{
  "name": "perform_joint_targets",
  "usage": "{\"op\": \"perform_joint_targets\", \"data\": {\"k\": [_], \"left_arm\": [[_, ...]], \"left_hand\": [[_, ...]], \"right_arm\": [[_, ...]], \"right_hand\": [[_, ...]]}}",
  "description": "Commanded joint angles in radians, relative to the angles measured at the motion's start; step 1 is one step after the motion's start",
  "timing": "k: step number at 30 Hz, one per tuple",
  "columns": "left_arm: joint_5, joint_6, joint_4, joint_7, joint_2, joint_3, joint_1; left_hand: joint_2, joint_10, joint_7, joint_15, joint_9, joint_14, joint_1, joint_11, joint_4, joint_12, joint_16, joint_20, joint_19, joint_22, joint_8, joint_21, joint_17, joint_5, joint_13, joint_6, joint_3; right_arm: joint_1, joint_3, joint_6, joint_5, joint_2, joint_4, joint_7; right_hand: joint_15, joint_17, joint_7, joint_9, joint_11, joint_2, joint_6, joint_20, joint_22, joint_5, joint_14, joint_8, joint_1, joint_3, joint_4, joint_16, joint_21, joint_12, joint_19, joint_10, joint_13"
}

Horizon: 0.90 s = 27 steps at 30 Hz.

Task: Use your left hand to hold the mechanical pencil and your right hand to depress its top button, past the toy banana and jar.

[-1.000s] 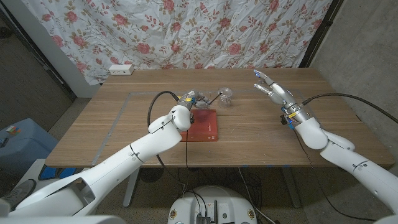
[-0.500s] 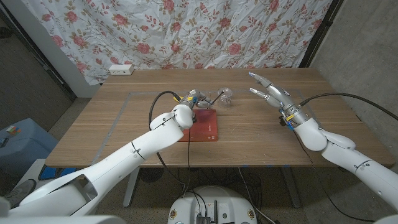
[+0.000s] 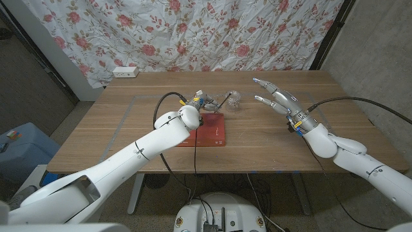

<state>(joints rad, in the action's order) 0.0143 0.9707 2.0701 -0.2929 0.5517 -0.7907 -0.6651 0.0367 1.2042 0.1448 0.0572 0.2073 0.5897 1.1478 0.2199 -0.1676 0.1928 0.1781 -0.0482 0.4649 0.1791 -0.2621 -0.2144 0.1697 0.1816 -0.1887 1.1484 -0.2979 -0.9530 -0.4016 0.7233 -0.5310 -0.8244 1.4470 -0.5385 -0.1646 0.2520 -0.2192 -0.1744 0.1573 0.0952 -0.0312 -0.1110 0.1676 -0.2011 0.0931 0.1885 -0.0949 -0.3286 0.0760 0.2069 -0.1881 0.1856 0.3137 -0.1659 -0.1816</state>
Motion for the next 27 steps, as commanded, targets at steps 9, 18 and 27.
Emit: {"op": "perform_joint_targets", "data": {"k": [9, 18, 27], "left_arm": [[-0.061, 0.073, 0.033, -0.022, 0.02, -0.033, 0.045], [-0.076, 0.078, 0.037, -0.033, 0.024, -0.042, 0.05], [-0.086, 0.069, 0.032, -0.036, 0.031, -0.049, 0.057]], "left_hand": [[0.01, 0.009, -0.003, 0.166, -0.001, 0.01, 0.002, 0.006, 0.002, 0.006, 0.004, -0.069, 0.005, 0.003, 0.004, -0.003, 0.002, 0.007, -0.004, -0.002, 0.004], [0.011, 0.011, -0.001, 0.166, 0.0, 0.01, 0.002, 0.006, 0.002, 0.006, 0.003, -0.069, 0.006, 0.003, 0.005, -0.003, 0.001, 0.007, -0.005, -0.002, 0.006], [0.011, 0.01, -0.003, 0.166, 0.001, 0.011, 0.003, 0.006, 0.002, 0.005, 0.003, -0.068, 0.006, 0.003, 0.005, -0.003, 0.001, 0.007, -0.004, -0.002, 0.007]], "right_arm": [[0.012, -0.034, 0.011, -0.045, -0.016, 0.01, -0.014], [0.018, -0.043, 0.004, -0.05, -0.02, 0.026, 0.002], [0.033, -0.056, -0.004, -0.047, -0.015, 0.029, 0.027]], "right_hand": [[-0.018, 0.005, -0.002, -0.005, 0.009, 0.01, 0.018, -0.012, 0.002, -0.005, -0.007, -0.006, -0.003, -0.005, -0.001, 0.007, 0.001, 0.001, 0.0, 0.01, -0.001], [-0.022, 0.007, -0.002, -0.005, 0.014, 0.01, 0.019, -0.015, 0.002, -0.005, -0.006, -0.004, 0.001, -0.005, -0.002, 0.009, 0.001, 0.002, -0.003, 0.009, -0.001], [-0.026, 0.008, -0.001, -0.006, 0.022, 0.01, 0.013, -0.016, 0.002, -0.006, 0.008, -0.001, 0.003, -0.005, -0.001, 0.016, -0.003, 0.007, 0.006, -0.003, -0.001]]}}
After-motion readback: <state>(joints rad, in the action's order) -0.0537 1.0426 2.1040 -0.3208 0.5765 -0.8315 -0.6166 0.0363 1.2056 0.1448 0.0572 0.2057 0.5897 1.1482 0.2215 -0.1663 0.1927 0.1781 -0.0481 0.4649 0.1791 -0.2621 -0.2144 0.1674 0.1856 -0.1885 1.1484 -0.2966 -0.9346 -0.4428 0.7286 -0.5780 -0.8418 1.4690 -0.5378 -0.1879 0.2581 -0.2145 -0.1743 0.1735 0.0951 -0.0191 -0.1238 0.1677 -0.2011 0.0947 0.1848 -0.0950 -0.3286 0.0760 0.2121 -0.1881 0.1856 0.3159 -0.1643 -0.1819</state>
